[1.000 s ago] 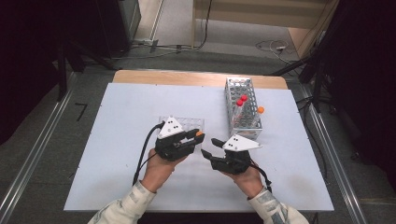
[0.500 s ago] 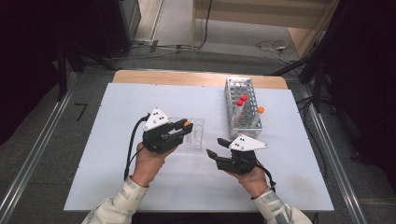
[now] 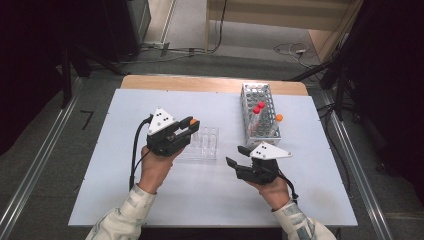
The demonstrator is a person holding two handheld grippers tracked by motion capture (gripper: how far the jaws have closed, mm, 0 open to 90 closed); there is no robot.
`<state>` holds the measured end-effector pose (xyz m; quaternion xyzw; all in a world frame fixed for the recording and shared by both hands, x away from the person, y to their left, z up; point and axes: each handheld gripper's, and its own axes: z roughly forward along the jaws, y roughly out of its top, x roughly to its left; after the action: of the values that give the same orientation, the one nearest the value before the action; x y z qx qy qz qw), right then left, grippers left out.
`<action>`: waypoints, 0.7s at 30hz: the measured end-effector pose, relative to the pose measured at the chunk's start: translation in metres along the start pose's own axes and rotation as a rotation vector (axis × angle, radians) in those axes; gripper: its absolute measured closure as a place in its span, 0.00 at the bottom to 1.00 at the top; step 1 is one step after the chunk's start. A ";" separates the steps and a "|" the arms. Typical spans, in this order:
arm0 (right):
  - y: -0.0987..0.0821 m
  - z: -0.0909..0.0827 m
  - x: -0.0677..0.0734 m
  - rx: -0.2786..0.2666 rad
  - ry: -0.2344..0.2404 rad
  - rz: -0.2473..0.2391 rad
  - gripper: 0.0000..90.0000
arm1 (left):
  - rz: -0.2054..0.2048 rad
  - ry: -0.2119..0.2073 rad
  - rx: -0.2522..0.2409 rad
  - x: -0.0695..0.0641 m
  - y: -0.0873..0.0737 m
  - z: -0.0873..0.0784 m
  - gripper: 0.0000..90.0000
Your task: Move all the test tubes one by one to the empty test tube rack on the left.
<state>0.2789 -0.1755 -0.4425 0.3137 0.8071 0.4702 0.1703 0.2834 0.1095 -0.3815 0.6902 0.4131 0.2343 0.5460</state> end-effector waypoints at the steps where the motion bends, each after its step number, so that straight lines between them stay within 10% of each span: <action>1: 0.000 0.000 0.000 0.001 -0.002 0.001 0.46 | -0.001 0.004 -0.001 0.000 0.000 0.001 0.78; 21: -0.001 0.001 -0.001 0.006 -0.008 -0.001 0.46 | 0.025 0.040 0.085 -0.003 -0.032 0.025 0.77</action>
<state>0.2798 -0.1762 -0.4434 0.3156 0.8079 0.4666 0.1731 0.2908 0.0949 -0.4189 0.7132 0.4248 0.2370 0.5047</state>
